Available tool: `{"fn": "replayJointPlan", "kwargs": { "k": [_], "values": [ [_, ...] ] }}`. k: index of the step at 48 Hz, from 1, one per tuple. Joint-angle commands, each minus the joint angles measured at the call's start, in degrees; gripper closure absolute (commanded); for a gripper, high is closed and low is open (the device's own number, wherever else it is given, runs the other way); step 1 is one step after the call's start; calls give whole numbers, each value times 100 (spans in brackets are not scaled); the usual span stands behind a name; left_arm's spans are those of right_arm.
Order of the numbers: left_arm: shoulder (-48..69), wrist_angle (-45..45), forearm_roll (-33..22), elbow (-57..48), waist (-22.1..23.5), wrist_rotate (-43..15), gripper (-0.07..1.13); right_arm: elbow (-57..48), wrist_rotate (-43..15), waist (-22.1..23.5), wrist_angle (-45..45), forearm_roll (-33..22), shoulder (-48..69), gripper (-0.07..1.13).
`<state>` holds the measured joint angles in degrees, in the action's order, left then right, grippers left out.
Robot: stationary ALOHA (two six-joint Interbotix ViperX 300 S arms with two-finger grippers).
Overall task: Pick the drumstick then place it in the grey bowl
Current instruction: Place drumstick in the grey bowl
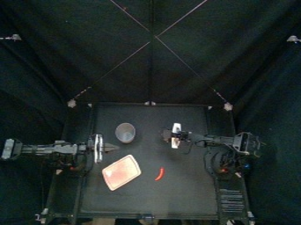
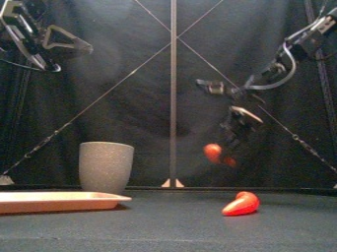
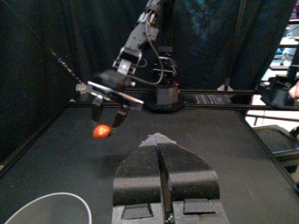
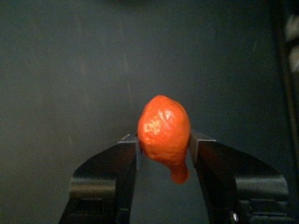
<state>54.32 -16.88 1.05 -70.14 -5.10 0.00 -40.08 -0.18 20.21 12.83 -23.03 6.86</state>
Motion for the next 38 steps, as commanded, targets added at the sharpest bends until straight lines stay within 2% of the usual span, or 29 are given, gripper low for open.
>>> {"fn": "replayJointPlan", "kwargs": {
  "k": [1, 6, 16, 28, 33, 38],
  "values": [
    [-18, -53, 0, 70, -18, -9, 101, 773, 0, -308, -149, 105, 123, 52],
    [-18, -70, 0, 62, -35, -9, 101, 1371, -9, -519, -448, 211, -193, 52],
    [-18, -79, 0, 35, -211, -35, 101, 2593, 0, -580, -1037, 659, -1266, 52],
    [-18, -88, 9, -26, -352, -35, 101, 4113, 0, -536, -642, 1037, -2549, 50],
    [-18, -79, 0, -62, -352, -35, 101, 4447, 18, -536, -325, 1037, -2786, 44],
    [-9, -79, 0, -105, -360, -26, 101, 4649, 18, -527, -158, 1020, -2927, 31]
  ]
}}
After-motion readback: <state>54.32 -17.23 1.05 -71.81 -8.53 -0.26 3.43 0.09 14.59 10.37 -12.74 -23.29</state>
